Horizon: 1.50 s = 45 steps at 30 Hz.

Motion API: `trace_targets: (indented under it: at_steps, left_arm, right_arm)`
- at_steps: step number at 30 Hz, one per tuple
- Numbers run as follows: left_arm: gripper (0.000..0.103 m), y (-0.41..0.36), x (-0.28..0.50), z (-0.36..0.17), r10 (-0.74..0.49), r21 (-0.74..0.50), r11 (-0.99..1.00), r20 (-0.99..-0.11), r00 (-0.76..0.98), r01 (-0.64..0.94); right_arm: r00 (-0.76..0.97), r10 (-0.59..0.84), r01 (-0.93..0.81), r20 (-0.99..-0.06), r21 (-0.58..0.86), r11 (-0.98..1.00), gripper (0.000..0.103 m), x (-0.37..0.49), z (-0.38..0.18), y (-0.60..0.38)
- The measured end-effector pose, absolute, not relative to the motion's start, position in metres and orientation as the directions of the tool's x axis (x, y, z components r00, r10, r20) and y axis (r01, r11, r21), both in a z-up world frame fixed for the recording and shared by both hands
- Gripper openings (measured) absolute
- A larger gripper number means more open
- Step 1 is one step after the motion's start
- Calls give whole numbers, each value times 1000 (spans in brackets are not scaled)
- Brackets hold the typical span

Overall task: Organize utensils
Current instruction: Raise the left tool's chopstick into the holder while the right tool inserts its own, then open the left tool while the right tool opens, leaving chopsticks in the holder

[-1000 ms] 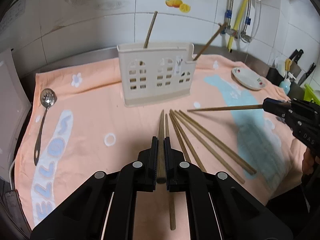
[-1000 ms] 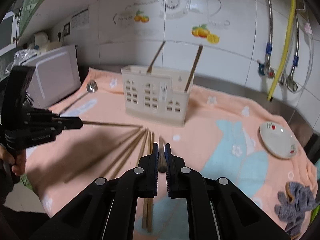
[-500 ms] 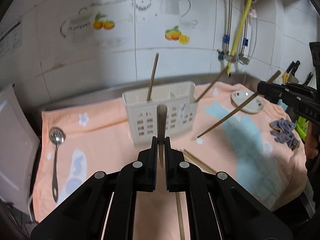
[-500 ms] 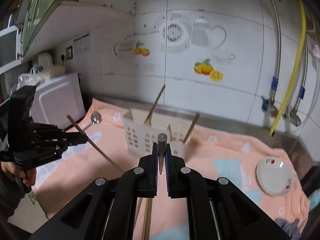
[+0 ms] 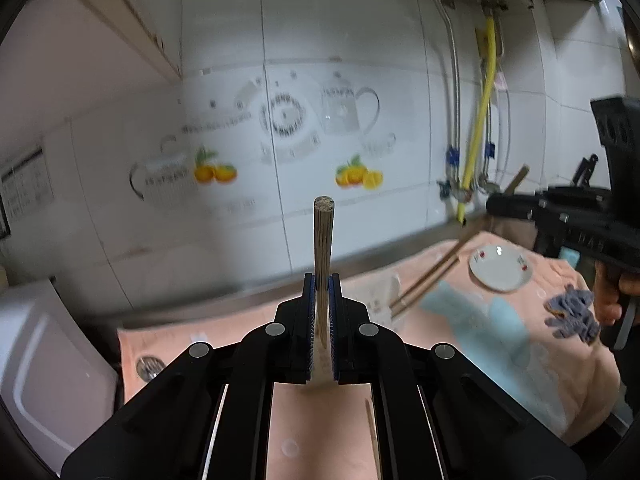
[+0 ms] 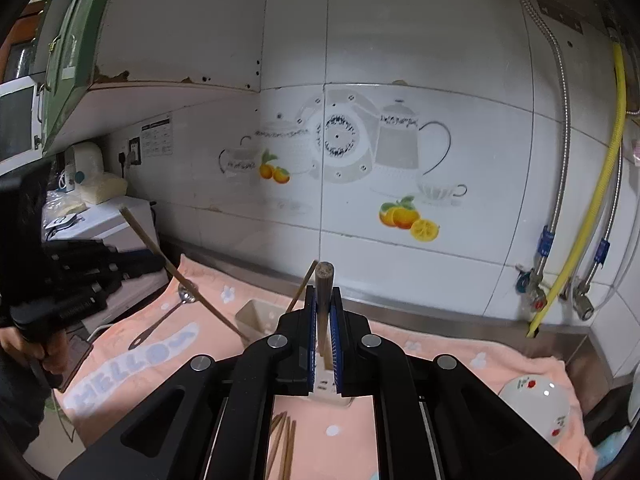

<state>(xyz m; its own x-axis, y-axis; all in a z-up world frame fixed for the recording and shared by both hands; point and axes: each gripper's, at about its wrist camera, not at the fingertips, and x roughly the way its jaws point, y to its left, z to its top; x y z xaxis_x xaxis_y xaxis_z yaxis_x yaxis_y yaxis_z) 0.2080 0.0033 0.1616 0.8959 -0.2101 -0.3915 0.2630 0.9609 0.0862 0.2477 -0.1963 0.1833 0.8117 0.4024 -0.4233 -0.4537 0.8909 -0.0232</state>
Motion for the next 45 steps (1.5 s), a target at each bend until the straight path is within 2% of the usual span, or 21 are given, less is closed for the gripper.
trace_targets:
  at_steps: [5, 15, 21, 30, 33, 35, 39, 42, 45]
  left_arm:
    - [5, 4, 226, 173, -179, 98, 968, -367, 913, 229]
    - [5, 13, 281, 134, -146, 51, 980, -482, 864, 195]
    - [6, 19, 295, 115, -138, 32, 983, -523, 841, 180]
    - [8, 22, 289, 115, -124, 39, 985, -512, 850, 167]
    - [16, 23, 280, 118, -119, 42, 986, -501, 857, 161]
    - [31, 24, 273, 119, -110, 44, 988, -493, 863, 151]
    - [41, 25, 256, 117, -113, 40, 988, -482, 869, 150]
    - [46, 24, 242, 111, -112, 46, 987, -485, 868, 153]
    - [55, 25, 230, 103, -114, 41, 987, -490, 864, 154]
  right_arm:
    - [824, 379, -432, -422, -34, 901, 6, 262, 185, -195]
    - [778, 349, -423, -523, -24, 906, 6, 300, 150, -187]
    - [751, 336, -419, -568, -17, 908, 6, 315, 127, -182]
    - [752, 331, -400, -570, 5, 916, 11, 317, 119, -189]
    - [763, 332, -396, -555, 4, 918, 19, 309, 123, -192]
    - [774, 331, -396, -540, -4, 918, 20, 300, 127, -194]
    - [782, 339, -400, -523, -6, 916, 30, 282, 129, -197]
    - [782, 346, -407, -518, -5, 913, 32, 265, 125, -198]
    - [780, 351, -410, -519, 1, 912, 37, 251, 118, -200]
